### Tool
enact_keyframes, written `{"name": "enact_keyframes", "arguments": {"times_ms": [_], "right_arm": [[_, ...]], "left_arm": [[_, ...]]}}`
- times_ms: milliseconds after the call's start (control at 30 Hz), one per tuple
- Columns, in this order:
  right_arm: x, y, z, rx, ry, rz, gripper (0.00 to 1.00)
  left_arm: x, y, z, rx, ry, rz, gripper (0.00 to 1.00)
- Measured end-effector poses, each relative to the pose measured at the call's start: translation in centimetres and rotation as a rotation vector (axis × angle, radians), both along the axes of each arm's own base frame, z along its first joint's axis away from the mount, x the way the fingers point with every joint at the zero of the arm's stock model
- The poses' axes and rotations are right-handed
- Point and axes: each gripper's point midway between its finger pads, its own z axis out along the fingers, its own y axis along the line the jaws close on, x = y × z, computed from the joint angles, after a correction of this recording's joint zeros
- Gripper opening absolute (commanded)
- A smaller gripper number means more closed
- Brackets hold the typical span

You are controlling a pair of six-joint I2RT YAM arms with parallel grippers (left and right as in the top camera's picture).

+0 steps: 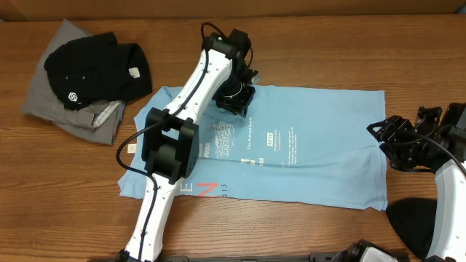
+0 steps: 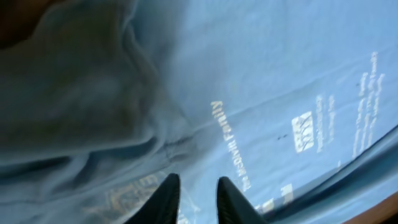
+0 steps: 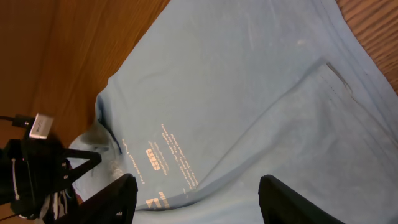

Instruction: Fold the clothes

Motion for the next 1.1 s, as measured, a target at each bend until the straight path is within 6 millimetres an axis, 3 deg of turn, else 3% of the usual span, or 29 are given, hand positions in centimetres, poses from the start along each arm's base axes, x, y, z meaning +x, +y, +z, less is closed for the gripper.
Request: {"name": "enact_keyframes", "arguments": {"times_ms": [100,167,367,500,600,633,667,700,1100], "right_arm": [[0.0,0.0,0.0,0.0,0.0,0.0,0.66],[0.0,0.0,0.0,0.0,0.0,0.0,0.66],[0.0,0.0,0.0,0.0,0.0,0.0,0.66],[0.0,0.0,0.0,0.0,0.0,0.0,0.66],[0.0,0.0,0.0,-0.001,-0.001,0.0,0.66],[0.0,0.0,0.0,-0.001,0.0,0.0,0.66],[0.0,0.0,0.0,0.0,0.0,0.0,0.66],[0.0,0.0,0.0,0.0,0.0,0.0,0.66],[0.0,0.0,0.0,0.0,0.001,0.0,0.66]], "left_arm": [[0.9,1.8,0.1,0.054,-0.022,0.032,0.07],[2.2,3.5,0.1,0.098,-0.059,0.067,0.07],[6.5,10.0,-0.4,0.164,-0.148,0.212,0.26],[6.5,13.2,-1.9,0.186,-0.114,0.274,0.35],[5.6,13.9,-3.0,0.203,-0.073,0.279,0.31],[5.3,13.9,-3.2,0.205,-0.066,0.276,0.22],[5.2,13.9,-3.4,0.207,-0.063,0.275,0.06],[5.2,13.8,-3.5,0.207,-0.062,0.269,0.04],[1.6,14.2,-2.5,0.24,0.084,0.256,0.04]]}}
